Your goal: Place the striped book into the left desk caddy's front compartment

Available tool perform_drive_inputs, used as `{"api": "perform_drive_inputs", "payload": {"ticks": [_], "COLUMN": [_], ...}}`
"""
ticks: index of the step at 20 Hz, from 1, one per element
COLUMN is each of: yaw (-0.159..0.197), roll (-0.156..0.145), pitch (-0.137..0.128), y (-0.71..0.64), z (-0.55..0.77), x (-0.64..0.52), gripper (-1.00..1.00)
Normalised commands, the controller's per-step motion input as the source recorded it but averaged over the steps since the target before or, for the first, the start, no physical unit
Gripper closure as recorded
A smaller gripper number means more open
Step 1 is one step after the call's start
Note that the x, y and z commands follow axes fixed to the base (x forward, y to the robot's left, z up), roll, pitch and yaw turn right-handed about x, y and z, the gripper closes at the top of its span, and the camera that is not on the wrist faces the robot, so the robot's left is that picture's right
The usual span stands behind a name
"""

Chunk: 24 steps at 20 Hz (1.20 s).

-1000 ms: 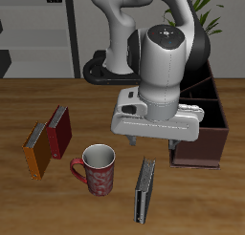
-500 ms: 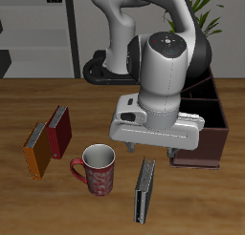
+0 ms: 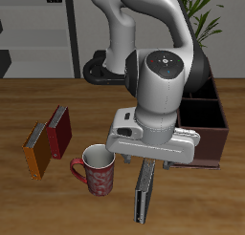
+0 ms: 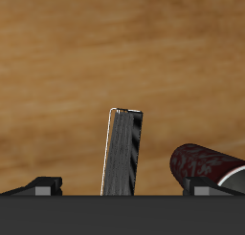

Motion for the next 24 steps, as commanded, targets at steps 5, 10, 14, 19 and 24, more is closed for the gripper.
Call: {"api": "perform_drive_inputs", "payload": {"ticks": [5,10,14,19,24], "yaw": [0.0,-0.012,-0.029,0.007,-0.021], "roll": [-0.004,0.002,-0.027,-0.011,-0.011], "pitch": [0.023,0.009,0.001,0.013,0.021], "y": [0.08,0.01,-0.1,-0.13,-0.07], "z": [-0.29,-0.18,-0.14,-0.19,-0.2], "x": [-0.01,-0.03,-0.03,-0.01,-0.01], "gripper": [-1.0,-1.0,-1.0,-1.0,-1.0]}}
